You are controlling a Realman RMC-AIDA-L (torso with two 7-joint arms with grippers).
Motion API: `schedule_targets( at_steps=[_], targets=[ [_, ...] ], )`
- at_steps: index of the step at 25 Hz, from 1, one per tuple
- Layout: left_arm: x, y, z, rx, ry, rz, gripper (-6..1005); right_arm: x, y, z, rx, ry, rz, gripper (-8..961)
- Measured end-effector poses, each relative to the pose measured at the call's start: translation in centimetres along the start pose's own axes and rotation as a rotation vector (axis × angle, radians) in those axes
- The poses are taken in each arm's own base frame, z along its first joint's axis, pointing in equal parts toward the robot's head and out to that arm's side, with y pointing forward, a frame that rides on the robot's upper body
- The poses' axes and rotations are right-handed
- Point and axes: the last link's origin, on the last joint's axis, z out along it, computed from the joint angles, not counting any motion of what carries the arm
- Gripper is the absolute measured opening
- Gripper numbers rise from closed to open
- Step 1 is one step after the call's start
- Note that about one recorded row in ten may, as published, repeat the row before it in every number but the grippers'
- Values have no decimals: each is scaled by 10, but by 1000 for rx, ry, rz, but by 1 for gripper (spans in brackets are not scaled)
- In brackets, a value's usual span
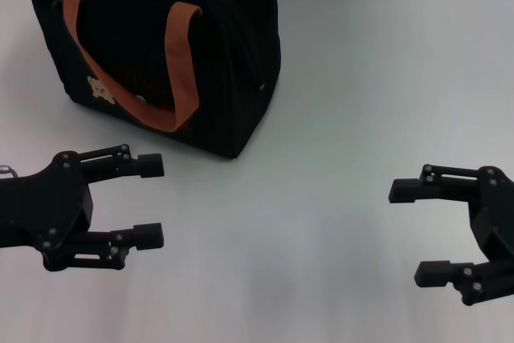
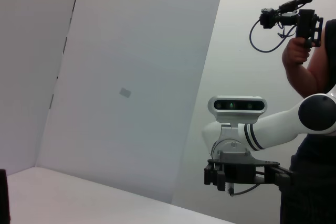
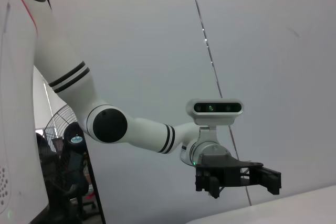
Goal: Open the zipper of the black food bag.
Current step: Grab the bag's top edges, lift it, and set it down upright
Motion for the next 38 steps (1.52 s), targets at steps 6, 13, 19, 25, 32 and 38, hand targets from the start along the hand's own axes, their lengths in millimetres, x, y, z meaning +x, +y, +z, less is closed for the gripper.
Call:
schedule_targets(
  at_steps=[6, 13, 19, 25, 32, 38],
  targets=[
    [0, 0, 1, -6, -7, -4, 840, 0, 0, 1, -3, -3, 2, 834],
    [-1, 0, 2, -16, -27, -5, 840, 1, 1, 3, -3, -7, 5, 834],
    [-2, -9, -3, 77, 6, 4, 841, 3, -1, 1, 30, -9, 5, 834],
    [-14, -34, -16, 340, 31, -23, 841, 6, -1, -7, 92, -27, 13, 835],
    [-31, -67, -38, 591, -113, -56, 840, 12, 1, -7, 115, -33, 30, 835],
    [-26, -75, -51, 652, -142, -57, 840, 14, 4, -7, 121, -43, 40, 834]
  ],
)
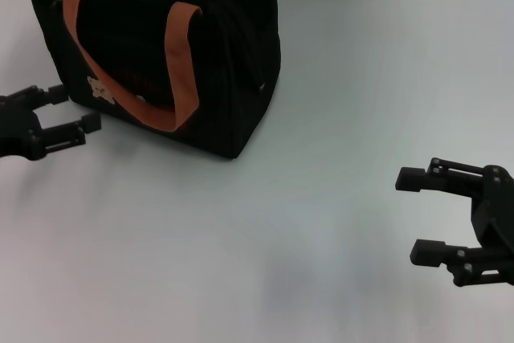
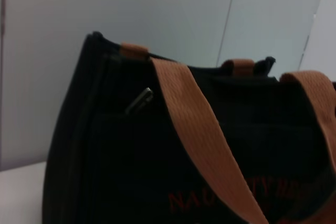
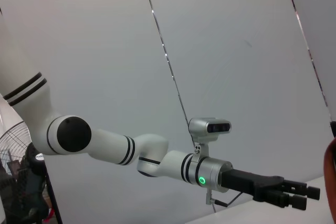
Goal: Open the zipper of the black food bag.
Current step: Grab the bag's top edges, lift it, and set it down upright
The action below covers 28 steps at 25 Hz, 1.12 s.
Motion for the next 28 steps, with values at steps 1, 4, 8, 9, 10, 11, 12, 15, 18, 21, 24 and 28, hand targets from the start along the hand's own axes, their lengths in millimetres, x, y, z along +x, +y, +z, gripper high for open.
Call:
schedule_targets(
  at_steps=[1, 4, 8, 9, 10, 11, 12, 15, 18, 21, 24, 28],
  targets=[
    [1, 0, -1, 3, 4, 1, 840, 1, 1, 0, -1, -3, 3, 834],
    [4, -1, 0, 7, 15, 8, 839, 1, 2, 0, -5, -7, 5, 834],
    [6, -1, 3, 2, 18, 14, 839, 1, 3, 1, -6, -10, 7, 834],
    [7, 0, 5, -4, 22, 15, 839, 2, 3, 2, -7, -12, 9, 834],
    [7, 0, 5, -4, 22, 15, 839, 2, 3, 2, -7, -12, 9, 834],
    [8, 1, 5, -11, 29, 14, 839, 3, 4, 1, -5, -14, 12, 834],
    [8, 1, 5, -11, 29, 14, 839, 3, 4, 1, -5, -14, 12, 834],
    [9, 2, 4, -14, 37, 12, 838, 4, 5, 1, -4, -16, 15, 834],
    [8, 2, 4, -13, 40, 6, 838, 4, 6, 0, -6, -18, 16, 835],
    [9, 5, 3, -33, 47, 3, 838, 5, 7, 0, -3, -20, 20, 835],
    [10, 6, 3, -40, 50, 3, 838, 6, 8, -1, -1, -22, 23, 835],
    [11, 6, 3, -40, 54, 6, 838, 6, 8, -1, -1, -22, 22, 834]
  ],
)
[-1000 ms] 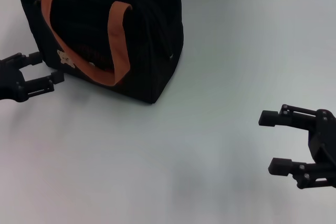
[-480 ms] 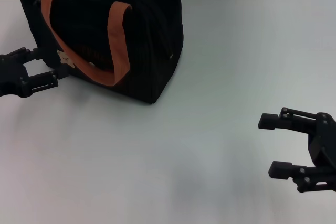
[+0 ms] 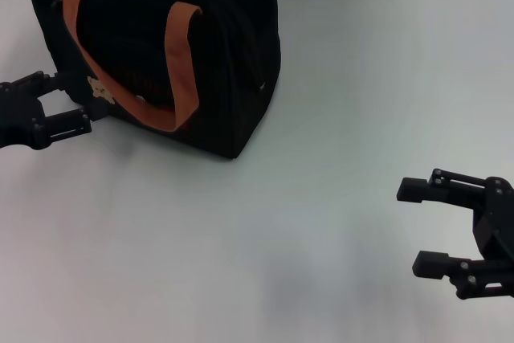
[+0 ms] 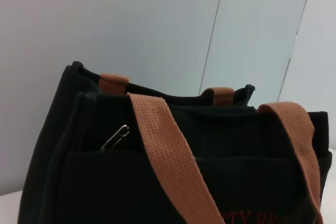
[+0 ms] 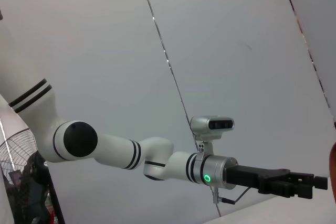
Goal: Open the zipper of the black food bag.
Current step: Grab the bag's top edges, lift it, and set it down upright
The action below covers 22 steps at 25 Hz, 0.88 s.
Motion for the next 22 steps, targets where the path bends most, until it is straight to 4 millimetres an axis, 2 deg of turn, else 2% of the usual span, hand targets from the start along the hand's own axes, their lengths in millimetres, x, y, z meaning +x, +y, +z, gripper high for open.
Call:
schedule_targets(
  at_steps=[7, 16, 22],
  targets=[
    [2, -4, 2, 19, -3, 6, 837, -2, -2, 1, -3, 3, -5, 835],
    [3, -33, -1, 184, -53, 40, 836, -7, -8, 6, -14, 9, -22, 835],
    [5, -45, 3, 241, -101, 76, 836, -8, -10, 8, -15, 9, -26, 834]
  ],
)
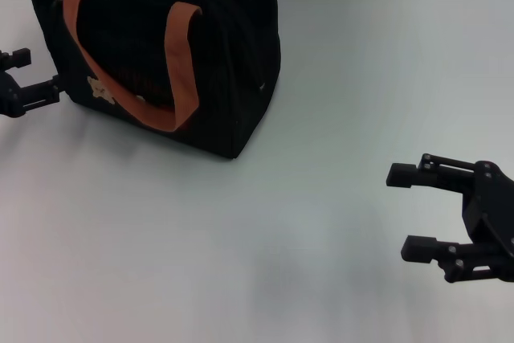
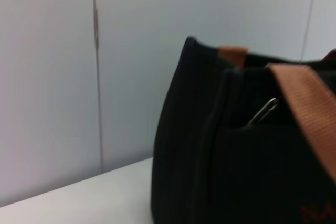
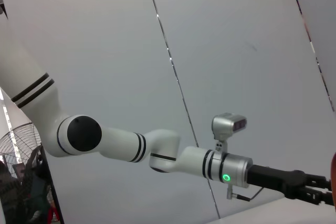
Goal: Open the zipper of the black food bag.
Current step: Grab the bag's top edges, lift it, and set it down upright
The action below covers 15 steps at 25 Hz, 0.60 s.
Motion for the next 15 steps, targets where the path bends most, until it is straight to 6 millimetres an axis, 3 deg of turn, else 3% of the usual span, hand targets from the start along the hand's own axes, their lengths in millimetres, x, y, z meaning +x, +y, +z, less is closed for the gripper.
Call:
schedule_targets(
  at_steps=[15],
  targets=[
    [14, -2, 32, 34, -40, 61, 833, -1, -6, 11, -3, -1, 1, 834]
  ],
)
